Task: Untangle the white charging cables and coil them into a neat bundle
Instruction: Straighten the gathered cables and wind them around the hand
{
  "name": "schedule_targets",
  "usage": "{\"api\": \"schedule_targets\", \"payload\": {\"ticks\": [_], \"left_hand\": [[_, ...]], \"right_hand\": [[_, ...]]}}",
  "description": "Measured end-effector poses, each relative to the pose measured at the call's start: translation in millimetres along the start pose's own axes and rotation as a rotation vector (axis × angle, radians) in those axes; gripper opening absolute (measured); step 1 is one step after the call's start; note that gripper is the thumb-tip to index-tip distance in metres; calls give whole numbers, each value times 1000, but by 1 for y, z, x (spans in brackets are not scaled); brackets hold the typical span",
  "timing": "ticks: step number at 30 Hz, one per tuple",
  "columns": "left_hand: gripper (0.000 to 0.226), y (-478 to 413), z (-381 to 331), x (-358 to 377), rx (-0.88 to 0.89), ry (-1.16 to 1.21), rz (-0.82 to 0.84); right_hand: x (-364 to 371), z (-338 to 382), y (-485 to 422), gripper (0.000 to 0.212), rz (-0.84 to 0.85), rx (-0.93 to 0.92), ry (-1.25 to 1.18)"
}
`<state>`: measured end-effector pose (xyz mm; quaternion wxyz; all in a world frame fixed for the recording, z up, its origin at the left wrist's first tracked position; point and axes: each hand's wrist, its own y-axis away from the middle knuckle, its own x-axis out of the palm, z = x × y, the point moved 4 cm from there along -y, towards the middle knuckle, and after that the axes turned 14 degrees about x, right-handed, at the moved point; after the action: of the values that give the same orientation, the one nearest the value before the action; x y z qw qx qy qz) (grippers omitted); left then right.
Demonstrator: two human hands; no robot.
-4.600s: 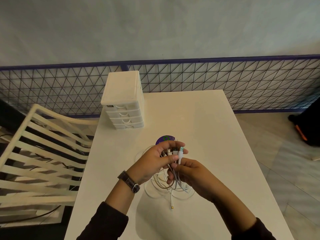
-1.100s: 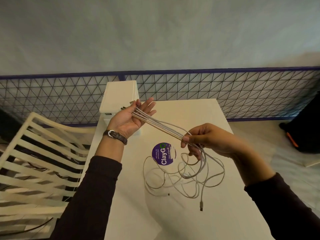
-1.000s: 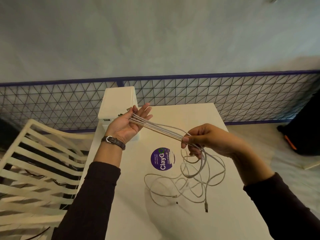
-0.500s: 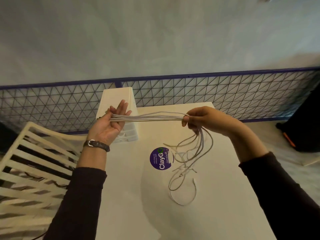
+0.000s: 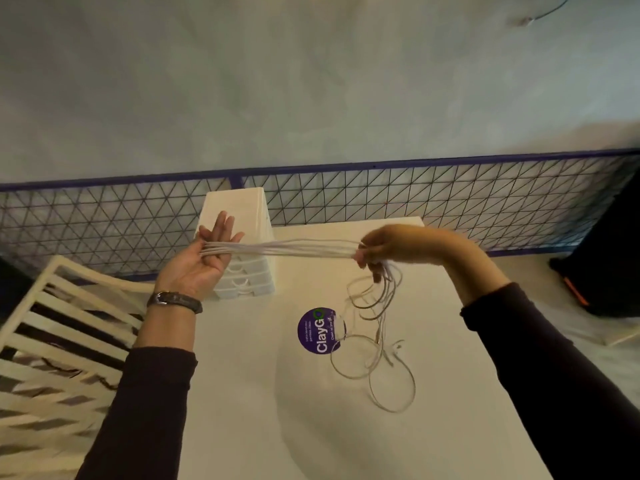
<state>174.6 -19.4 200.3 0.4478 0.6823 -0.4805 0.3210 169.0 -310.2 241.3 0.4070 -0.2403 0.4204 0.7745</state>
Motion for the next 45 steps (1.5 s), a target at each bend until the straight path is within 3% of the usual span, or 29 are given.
{"api": "schedule_targets", "payload": {"ticks": [11, 13, 16, 17, 20, 21, 27, 30, 36, 45], "left_hand": [[33, -10, -8, -31, 2, 87, -88], [32, -7, -7, -34, 9, 90, -97], [34, -7, -6, -37, 8, 121, -95], [34, -9, -8, -37, 12, 129, -93], [34, -15, -13, -37, 11, 109, -98], [34, -16, -13, -37, 8, 102, -103], [36, -16, -17, -38, 39, 109, -108], [34, -15, -18, -36, 50, 97, -124], [33, -16, -18, -36, 41, 108, -139], [34, -12, -29, -33, 83, 110, -136]], "right_hand": [[44, -35, -18, 22, 77, -7, -31], [41, -36, -14, 22, 29, -105, -328], [33, -29, -7, 24, 136, -240, -815], [33, -28, -8, 23, 124, -212, -783], [38, -37, -18, 26, -26, -11, -310], [41, -41, -21, 27, -28, 20, -269], [48, -53, -21, 10, 60, -43, -460], [47, -52, -20, 28, -27, -12, -482], [42, -45, -27, 51, -330, 59, -237], [43, -49, -32, 13, -492, 82, 65]]}}
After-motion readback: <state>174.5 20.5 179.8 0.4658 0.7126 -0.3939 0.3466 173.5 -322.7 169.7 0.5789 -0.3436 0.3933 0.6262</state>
